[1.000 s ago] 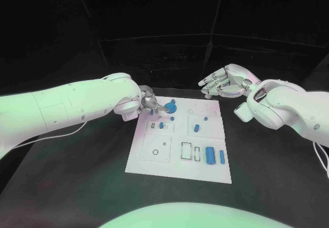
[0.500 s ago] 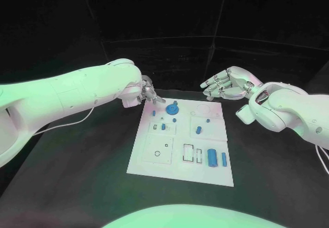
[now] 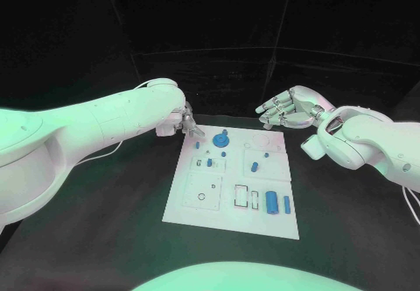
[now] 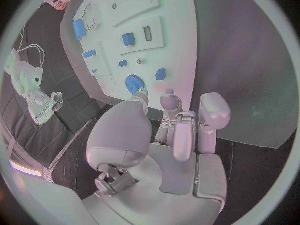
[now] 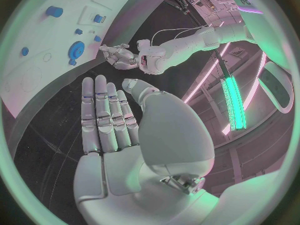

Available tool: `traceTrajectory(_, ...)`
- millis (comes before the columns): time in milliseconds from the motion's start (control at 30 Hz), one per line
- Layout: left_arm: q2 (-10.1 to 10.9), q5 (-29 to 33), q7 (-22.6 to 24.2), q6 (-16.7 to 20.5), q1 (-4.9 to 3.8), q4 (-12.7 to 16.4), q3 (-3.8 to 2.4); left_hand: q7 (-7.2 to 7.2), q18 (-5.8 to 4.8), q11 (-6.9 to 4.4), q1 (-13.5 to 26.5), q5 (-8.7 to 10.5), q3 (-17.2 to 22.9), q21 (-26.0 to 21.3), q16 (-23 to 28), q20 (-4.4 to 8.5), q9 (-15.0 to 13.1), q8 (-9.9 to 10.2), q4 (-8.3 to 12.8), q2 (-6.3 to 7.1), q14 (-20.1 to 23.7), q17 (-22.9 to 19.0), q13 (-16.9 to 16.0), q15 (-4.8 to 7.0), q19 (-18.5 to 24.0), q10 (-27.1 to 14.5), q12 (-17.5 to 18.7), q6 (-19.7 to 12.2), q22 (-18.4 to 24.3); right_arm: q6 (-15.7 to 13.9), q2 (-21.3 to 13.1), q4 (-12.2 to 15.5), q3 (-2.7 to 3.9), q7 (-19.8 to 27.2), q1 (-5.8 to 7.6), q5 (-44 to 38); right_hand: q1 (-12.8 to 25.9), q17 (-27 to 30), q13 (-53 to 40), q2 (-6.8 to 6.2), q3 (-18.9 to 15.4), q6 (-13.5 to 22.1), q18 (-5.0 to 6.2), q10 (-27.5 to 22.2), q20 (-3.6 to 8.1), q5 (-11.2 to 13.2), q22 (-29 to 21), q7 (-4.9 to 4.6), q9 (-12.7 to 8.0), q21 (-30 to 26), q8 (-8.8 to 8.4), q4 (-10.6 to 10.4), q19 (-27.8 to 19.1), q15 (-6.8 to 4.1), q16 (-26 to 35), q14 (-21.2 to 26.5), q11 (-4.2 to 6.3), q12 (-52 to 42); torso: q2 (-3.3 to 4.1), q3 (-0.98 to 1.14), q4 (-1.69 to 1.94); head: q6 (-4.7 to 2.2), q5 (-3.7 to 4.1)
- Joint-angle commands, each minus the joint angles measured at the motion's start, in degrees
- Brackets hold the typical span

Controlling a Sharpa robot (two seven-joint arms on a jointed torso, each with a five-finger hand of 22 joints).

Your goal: Assemble the parts on the task board

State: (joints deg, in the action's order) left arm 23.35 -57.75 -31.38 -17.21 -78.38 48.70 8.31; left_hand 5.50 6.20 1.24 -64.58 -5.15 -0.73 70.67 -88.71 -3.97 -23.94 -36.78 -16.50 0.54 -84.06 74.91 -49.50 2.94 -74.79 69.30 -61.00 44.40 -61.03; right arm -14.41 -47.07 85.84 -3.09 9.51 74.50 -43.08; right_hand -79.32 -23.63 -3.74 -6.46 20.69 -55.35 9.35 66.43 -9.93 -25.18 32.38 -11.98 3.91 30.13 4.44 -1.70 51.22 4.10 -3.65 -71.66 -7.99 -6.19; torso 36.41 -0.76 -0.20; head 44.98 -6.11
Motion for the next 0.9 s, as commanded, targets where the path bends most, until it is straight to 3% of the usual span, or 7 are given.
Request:
traceTrajectory(33,-0.46,-2.21,1.32,-2.51,0.11,-1.04,-0.05,0.08,-0.04,-0.02,-0.35,-0.11,-0.36,0.46,-0.33,0.1,0.11,0.24,-0.04,-0.12,-5.38,12.96,-0.15,-0.46,-0.51,0.62,-0.34,0.55,-0.22,0.27,0.07,0.01,0.04,0.59,0.13,-0.05,0.65,0.05,0.07,0.0,-0.06,0.03,0.85,-0.31,0.01,0.14,-0.05,-0.16,-0.04,-0.16,0.21,0.16,-0.34,0.21,0.03,-0.01,0.08,-0.23,-0.06,0.01,0.0,0.05,0.05)
traceTrajectory(600,-1.79,-2.2,2.4,-4.2,1.1,-2.68,-0.07,-0.32,-0.44,-0.39,-1.64,-0.17,-1.3,1.82,-0.96,0.32,1.03,0.26,0.21,-1.0,-5.75,14.33,-1.06,-0.19,-1.77,1.69,-1.4,2.22,-2.26,0.42,0.43,-0.17,0.04,0.67,0.13,-0.05,0.62,0.18,0.06,0.05,-0.02,0.0,0.87,-0.29,0.01,0.12,-0.08,-0.14,-0.02,-0.21,0.24,0.23,-0.32,0.19,0.0,-0.04,0.1,-0.26,-0.06,0.03,0.04,0.07,0.14)
traceTrajectory(900,-2.04,-2.19,3.01,-2.74,1.58,-2.87,-0.07,-0.44,-0.51,-0.5,-2.96,-0.23,-1.38,2.06,-1.01,0.43,1.55,0.47,0.5,-1.6,-5.78,14.45,-1.09,-0.08,-2.01,1.91,-1.52,2.77,-2.66,0.34,0.5,-0.18,0.04,0.67,0.13,-0.05,0.58,0.25,0.06,0.06,0.01,-0.02,0.88,-0.3,0.01,0.11,-0.1,-0.13,-0.02,-0.23,0.25,0.3,-0.31,0.18,-0.01,-0.05,0.11,-0.27,-0.06,0.07,0.08,0.06,0.26)
